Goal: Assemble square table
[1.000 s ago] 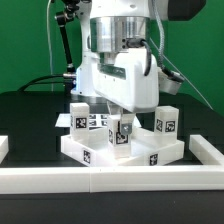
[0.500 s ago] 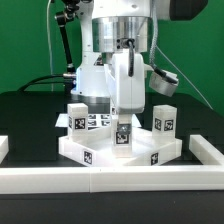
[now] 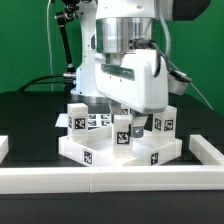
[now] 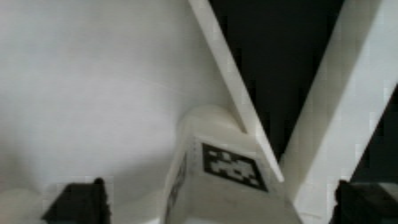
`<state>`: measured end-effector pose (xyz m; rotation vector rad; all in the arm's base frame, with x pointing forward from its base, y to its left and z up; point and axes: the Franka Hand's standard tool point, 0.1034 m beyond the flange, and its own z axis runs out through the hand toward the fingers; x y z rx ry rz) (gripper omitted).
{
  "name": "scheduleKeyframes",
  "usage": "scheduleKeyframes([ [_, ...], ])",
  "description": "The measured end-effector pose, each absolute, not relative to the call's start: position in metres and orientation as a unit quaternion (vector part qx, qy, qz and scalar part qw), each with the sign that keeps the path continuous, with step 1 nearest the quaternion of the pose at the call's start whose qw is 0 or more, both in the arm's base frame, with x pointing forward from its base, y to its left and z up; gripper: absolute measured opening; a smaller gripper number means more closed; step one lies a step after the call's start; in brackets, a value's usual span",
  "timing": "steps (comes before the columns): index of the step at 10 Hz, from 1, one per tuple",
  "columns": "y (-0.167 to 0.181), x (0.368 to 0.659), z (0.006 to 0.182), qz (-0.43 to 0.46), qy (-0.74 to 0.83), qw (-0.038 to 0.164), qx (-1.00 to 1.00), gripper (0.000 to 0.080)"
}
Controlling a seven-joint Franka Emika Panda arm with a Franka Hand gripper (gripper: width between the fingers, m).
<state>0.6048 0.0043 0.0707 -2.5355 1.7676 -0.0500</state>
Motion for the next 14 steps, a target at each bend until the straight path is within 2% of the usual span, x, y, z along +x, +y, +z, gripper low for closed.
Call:
scheduleKeyframes([
  [4, -0.0035, 0.6055, 0.0708, -0.023, 0.394, 0.022, -0.919, 0.0649],
  [9, 0.0038, 0.6070, 0.0716, -0.027, 0.231, 0.019, -0.972, 0.0649],
  [14, 0.0029, 0.6074, 0.0737, -0.029, 0.052, 0.001, -0.998, 0.0649],
])
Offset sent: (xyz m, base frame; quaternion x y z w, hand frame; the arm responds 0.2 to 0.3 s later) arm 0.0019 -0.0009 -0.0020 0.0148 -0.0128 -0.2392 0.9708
